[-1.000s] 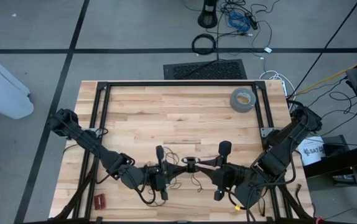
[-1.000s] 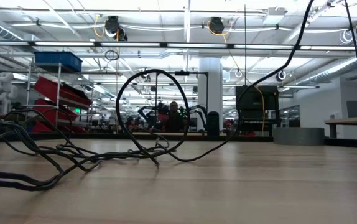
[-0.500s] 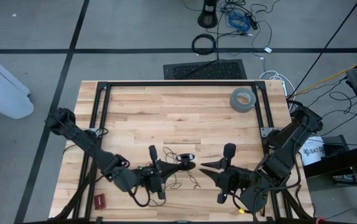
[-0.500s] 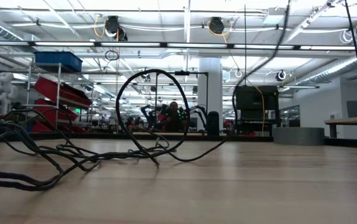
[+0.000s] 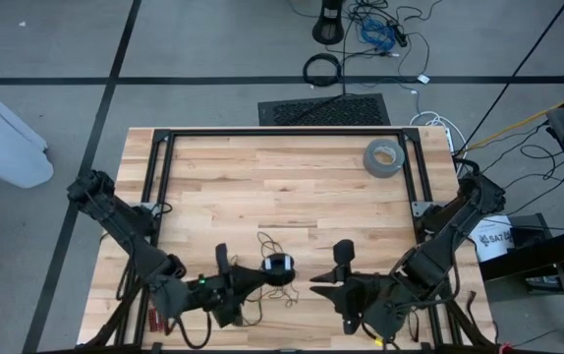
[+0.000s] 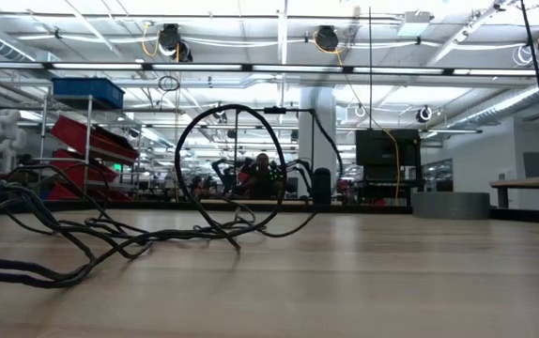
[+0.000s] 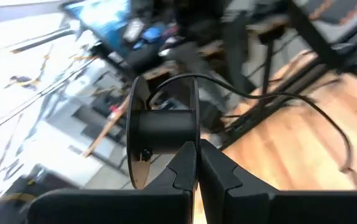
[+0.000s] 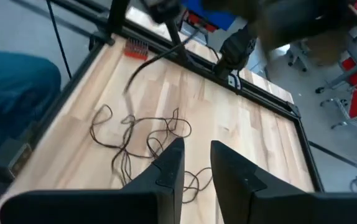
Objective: Coil cords
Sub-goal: Coil the black wire onto the spool
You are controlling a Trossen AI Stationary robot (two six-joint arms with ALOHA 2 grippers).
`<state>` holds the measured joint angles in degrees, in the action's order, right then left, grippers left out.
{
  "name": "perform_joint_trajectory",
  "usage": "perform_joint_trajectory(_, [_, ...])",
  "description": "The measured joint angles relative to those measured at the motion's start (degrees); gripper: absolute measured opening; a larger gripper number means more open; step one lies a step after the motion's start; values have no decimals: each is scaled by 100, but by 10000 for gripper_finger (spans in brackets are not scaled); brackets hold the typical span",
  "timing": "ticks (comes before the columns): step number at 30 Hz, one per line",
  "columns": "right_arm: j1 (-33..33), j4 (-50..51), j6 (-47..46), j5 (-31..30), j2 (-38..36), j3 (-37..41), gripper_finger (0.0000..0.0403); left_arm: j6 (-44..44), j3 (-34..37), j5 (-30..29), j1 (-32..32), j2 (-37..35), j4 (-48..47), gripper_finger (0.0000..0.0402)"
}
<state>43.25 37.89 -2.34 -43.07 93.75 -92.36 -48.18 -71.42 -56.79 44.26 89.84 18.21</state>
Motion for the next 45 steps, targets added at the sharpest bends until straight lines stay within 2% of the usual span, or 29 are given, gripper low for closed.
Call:
perform_joint_trajectory(10, [-318,-465,645,9,329,0,74,-893,0,-1051,349,0,903,12])
perform_joint_trajectory(19, [-403,-1499,1224,146,615,0,149,-1218,0,-1915,421,-12,1164,12])
perform_joint_trajectory(25, [-557,-1757,1597,315,785,0,173,-1236,2,-2000,436,-13,1500,12])
perform_joint_trajectory(35, [-721,-1722,1571,495,810,0,167,-1378,-125,-1985,646,-15,1751,12])
perform_joint_trajectory(45, [-966,-1717,1270,1846,863,0,166,-1393,-127,-1979,716,-17,1727,12])
